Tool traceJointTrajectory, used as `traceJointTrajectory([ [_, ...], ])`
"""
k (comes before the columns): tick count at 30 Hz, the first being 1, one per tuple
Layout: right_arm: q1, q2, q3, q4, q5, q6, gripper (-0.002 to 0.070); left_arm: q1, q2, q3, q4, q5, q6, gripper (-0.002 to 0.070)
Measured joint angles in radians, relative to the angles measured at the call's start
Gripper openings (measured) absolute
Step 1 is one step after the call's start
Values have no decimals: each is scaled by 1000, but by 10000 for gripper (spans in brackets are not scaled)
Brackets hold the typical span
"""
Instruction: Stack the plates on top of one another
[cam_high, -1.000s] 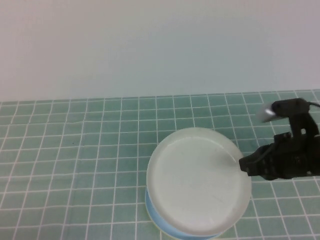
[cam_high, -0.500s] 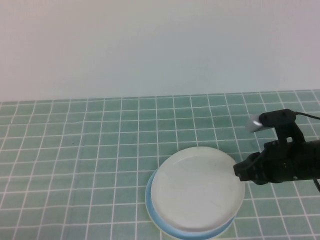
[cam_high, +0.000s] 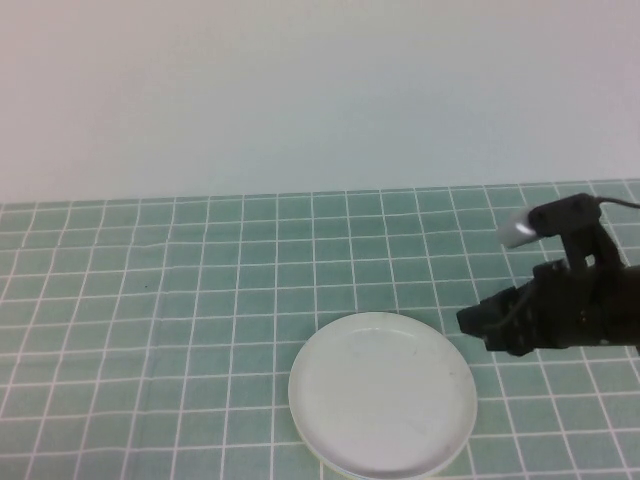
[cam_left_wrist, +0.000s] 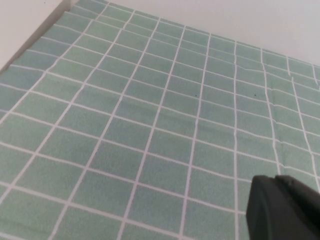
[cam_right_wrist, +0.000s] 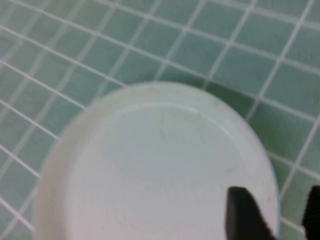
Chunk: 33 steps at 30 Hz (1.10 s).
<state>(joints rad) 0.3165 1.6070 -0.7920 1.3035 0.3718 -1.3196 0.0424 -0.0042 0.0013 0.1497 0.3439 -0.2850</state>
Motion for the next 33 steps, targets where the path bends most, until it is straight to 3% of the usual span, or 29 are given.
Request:
traceJointTrajectory([
  [5,0,-133,0,-4,30,0,78,0,0,0,0,0,0,-1],
  [8,0,-229,0,-6,33,0,26,0,0,0,0,0,0,-1],
  [18,0,-579,0,0,16,-4,3,0,0,0,0,0,0,-1],
  [27,2,-606,0,64,11,-5,1,0,0,0,2,0,0,-1],
  [33,2,-633,21,75,-105,-8,0,4,0,0,2,0,0,-1],
])
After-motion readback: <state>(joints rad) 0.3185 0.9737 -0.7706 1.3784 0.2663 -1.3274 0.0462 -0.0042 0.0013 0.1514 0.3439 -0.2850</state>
